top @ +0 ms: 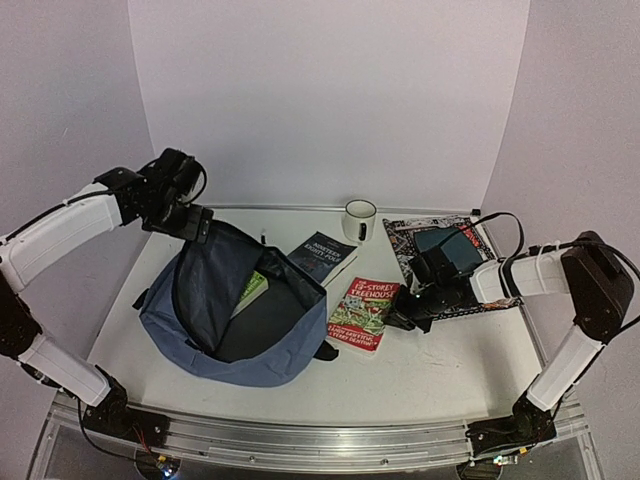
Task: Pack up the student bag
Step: Move the book to the center of the board, then place the largest pocket of the bag in the student bag, then grab the book from the center of the board, then pass from the right arm to the left, then pass from the left arm to the right, then pick up the largest pocket of the bag from the student bag.
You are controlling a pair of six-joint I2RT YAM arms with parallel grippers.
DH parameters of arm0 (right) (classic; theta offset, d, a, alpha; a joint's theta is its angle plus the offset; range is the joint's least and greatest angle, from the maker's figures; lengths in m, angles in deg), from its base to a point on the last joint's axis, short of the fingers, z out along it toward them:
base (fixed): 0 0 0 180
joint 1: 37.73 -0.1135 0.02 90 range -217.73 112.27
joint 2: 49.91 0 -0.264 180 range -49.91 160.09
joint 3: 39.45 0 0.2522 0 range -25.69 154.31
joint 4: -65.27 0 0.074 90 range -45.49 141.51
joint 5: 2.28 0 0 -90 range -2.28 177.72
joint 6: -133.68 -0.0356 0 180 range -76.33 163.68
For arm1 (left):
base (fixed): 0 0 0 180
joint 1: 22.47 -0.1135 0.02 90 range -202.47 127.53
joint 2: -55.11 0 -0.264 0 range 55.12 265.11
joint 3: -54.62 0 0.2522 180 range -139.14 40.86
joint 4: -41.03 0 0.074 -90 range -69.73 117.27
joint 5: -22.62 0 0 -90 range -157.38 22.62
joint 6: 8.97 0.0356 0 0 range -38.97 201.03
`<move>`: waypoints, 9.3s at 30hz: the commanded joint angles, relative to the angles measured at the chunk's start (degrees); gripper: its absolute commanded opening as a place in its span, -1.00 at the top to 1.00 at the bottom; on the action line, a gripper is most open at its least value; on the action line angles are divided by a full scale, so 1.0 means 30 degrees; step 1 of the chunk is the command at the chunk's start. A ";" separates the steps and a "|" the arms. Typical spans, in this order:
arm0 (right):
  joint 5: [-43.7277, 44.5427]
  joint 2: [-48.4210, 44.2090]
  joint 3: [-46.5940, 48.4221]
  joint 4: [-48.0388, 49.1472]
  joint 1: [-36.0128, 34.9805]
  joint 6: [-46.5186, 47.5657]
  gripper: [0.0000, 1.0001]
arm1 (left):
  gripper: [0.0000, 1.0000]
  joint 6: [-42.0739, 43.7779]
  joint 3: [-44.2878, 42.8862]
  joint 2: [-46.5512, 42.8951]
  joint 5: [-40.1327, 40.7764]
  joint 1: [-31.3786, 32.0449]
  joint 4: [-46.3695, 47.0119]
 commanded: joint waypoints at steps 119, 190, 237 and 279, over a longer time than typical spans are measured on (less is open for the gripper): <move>-1.0012 0.2592 1.3415 0.3531 -0.2703 0.2208 1.00 | -0.99 -1.5671 0.9113 -0.0833 -1.9736 0.0193 2.0500; -0.1172 -0.2711 0.2395 0.9674 -0.4270 -0.3213 -0.97 | 1.00 -1.9611 0.8936 -0.1994 -1.1525 0.1932 2.3267; 0.1164 0.4586 0.7253 2.3379 -0.3889 -0.7068 0.45 | 1.00 -2.3576 0.9904 -0.3443 -1.0270 0.2095 2.5026; -0.5096 0.0177 0.1455 1.5971 -0.2710 -0.3127 1.00 | -0.99 -0.6957 0.6791 -0.3186 -0.7396 -0.1385 0.1701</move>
